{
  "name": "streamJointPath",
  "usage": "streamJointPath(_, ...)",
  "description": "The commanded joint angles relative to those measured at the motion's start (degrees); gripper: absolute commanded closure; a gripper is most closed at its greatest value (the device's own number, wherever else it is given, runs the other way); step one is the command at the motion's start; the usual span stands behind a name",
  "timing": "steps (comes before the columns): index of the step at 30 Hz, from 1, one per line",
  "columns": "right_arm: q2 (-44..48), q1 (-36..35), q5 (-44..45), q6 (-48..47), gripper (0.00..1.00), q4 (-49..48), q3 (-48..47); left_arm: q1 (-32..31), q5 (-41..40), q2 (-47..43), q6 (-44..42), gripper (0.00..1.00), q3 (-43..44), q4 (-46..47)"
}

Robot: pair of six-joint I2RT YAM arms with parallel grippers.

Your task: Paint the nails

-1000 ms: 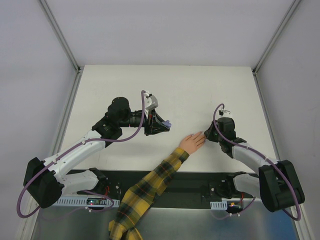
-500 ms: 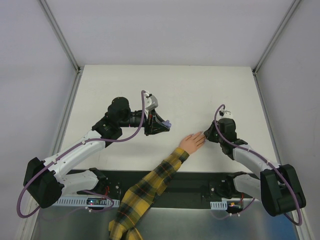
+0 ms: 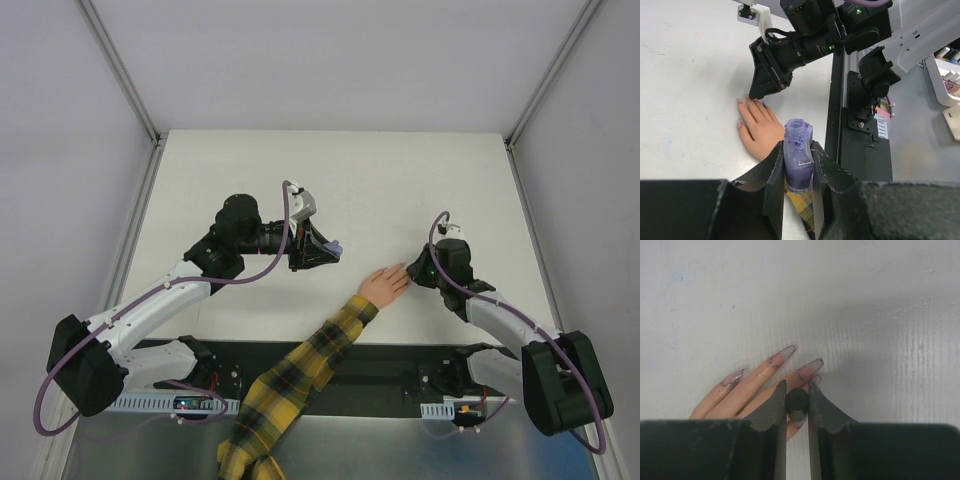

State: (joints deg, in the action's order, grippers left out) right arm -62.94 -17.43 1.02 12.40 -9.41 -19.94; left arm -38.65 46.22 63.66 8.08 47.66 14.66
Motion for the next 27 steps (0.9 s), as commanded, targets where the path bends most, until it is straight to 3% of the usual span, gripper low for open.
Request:
streamJointPath(1,0.71,-0.32,0.56,0.96,0.99,0.09,-0.18,-0.11,1.68,-0.29,0.19,1.00,2.44,3.01)
streamJointPath(27,-1.75,0.47,3.82,-0.10,0.99,-0.69,-2.56,-0.19,1.95,-0.64,0.27,1.00,2.44,3.10)
